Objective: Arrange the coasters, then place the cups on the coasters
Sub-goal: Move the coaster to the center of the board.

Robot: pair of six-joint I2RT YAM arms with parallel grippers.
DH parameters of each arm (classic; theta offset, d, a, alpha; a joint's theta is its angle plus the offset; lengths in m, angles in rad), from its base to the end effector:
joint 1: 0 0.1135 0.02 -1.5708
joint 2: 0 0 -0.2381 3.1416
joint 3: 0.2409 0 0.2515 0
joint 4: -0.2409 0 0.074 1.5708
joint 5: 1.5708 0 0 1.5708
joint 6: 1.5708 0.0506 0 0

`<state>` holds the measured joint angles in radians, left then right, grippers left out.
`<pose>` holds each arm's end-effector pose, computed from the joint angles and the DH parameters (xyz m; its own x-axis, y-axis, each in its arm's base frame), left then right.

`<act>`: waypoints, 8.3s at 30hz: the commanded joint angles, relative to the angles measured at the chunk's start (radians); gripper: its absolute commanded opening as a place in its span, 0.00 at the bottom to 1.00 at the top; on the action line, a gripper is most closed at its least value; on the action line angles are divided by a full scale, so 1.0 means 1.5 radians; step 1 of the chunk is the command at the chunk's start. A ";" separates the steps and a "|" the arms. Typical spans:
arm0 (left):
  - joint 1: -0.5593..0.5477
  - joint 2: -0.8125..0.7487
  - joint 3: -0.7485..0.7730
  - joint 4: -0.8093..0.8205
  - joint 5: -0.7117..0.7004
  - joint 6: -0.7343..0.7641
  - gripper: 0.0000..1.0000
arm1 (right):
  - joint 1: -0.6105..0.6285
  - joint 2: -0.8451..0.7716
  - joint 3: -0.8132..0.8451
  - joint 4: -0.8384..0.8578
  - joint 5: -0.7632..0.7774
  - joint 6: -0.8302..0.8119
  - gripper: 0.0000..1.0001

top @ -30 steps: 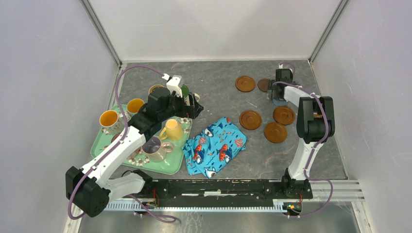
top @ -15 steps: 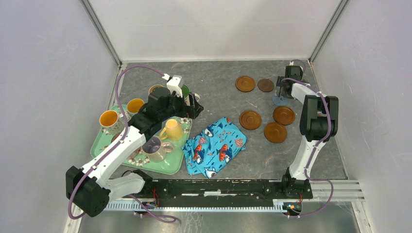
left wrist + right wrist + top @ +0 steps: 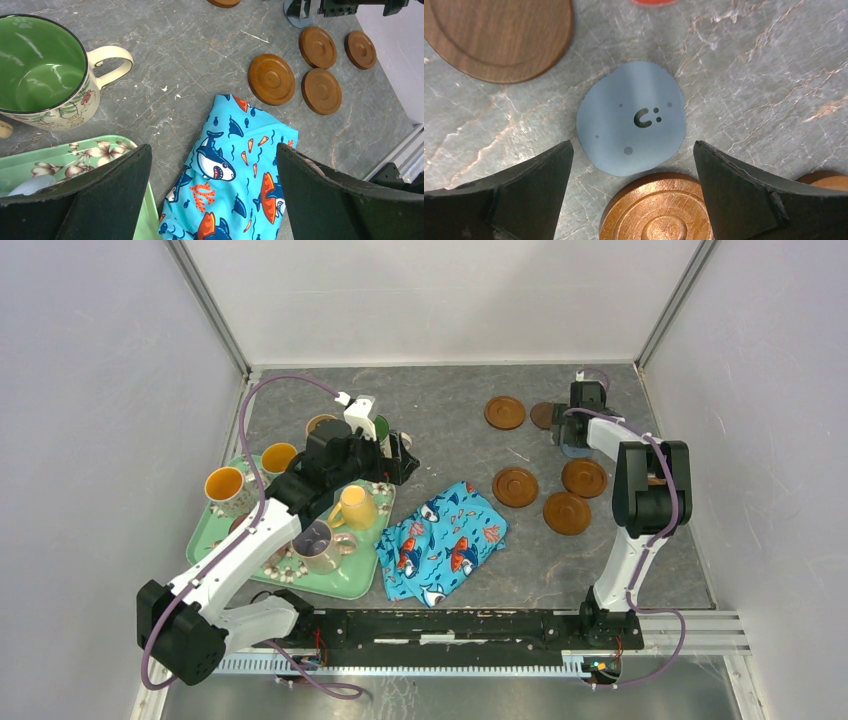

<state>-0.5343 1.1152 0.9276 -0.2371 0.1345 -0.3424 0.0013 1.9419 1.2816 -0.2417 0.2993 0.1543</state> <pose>0.2371 -0.1482 0.2896 -0.5388 -0.0678 -0.8397 0.4553 0.8152 -0.3580 0.4119 -0.0144 0.1370 -0.7473 0.1459 -0.6482 0.3000 0.9446 -0.1333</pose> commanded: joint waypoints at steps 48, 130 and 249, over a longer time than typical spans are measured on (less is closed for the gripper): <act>0.001 -0.002 0.006 0.015 0.012 0.034 1.00 | 0.021 0.025 0.063 -0.032 0.013 -0.026 0.98; 0.002 -0.007 -0.004 0.015 -0.049 0.047 1.00 | 0.245 -0.335 -0.382 0.050 -0.021 0.086 0.98; 0.001 0.013 0.042 0.017 -0.044 0.051 1.00 | -0.054 -0.292 -0.329 0.072 0.100 0.141 0.98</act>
<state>-0.5343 1.1511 0.9939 -0.2581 0.0799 -0.2718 -0.0608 1.4796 0.7361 -0.1802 0.4126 0.3729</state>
